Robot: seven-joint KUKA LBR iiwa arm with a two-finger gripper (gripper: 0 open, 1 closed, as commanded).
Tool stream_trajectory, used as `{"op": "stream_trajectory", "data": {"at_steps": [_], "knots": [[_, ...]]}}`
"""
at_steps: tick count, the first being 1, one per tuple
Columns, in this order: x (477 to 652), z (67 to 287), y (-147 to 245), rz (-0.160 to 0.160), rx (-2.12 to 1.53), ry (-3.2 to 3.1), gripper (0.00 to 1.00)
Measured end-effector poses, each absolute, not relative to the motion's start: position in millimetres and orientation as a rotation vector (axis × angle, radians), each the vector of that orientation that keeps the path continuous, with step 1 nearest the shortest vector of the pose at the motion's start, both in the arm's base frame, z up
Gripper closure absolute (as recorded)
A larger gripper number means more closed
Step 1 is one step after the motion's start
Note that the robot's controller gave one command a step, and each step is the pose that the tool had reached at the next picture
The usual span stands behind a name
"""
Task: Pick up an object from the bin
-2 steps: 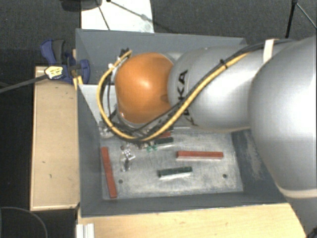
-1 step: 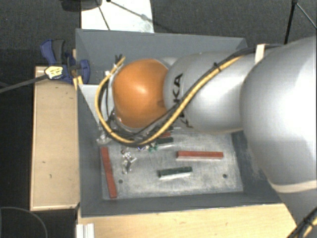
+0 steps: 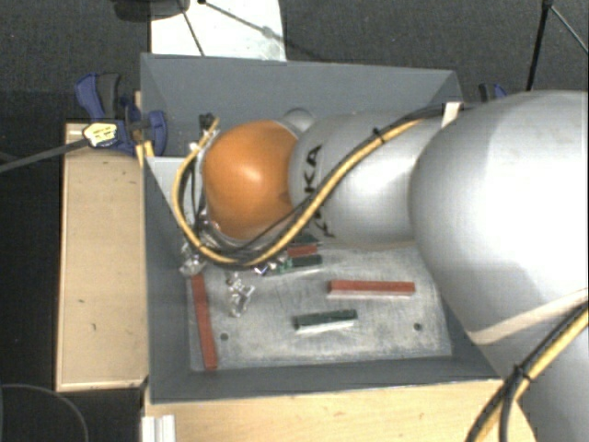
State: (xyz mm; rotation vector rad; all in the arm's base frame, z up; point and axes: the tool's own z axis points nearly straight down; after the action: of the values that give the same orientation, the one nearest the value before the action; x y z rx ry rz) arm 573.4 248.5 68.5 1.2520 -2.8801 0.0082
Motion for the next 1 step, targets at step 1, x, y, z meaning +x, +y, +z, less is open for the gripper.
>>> {"op": "stream_trajectory", "data": {"at_steps": [1], "knots": [[570.6,71.3,252.9,0.0,1.532,-2.748,1.0]]}}
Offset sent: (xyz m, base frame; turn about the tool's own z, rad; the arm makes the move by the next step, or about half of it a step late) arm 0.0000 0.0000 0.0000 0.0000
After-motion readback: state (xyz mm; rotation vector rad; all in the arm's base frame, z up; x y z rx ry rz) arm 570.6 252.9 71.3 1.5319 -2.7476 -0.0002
